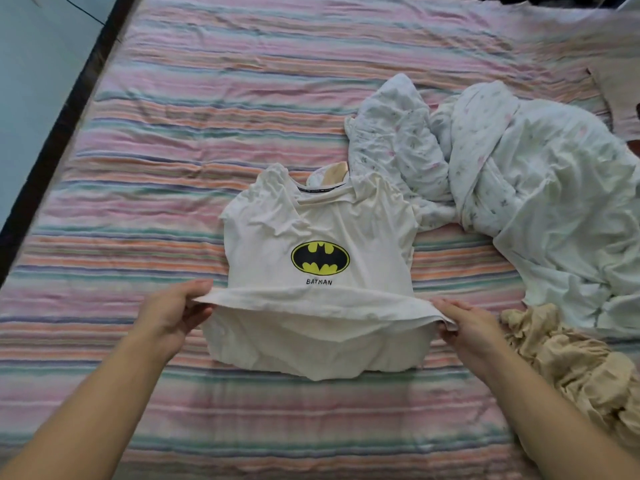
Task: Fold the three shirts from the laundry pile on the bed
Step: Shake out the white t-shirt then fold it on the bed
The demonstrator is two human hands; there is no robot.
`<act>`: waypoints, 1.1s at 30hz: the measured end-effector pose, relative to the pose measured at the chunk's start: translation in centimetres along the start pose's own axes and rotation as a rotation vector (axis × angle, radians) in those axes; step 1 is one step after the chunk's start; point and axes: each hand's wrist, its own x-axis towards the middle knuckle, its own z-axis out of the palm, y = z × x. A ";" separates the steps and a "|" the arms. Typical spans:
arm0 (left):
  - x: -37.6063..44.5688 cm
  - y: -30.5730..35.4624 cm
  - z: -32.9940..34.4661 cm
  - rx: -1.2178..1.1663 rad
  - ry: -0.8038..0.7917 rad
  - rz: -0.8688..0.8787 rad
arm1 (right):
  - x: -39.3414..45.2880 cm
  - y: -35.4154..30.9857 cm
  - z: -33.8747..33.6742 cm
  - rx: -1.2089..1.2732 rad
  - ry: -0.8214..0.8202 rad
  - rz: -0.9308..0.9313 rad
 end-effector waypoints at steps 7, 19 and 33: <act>4.2 8.8 4.8 -0.219 -0.096 0.030 | 7.1 -8.7 4.2 0.183 0.043 -0.077; 11.9 9.5 10.7 -0.121 -0.159 0.254 | 14.0 -12.8 10.4 0.218 -0.075 -0.137; 13.8 -7.5 6.2 0.511 0.176 0.052 | 13.4 6.7 6.1 -0.486 0.346 0.097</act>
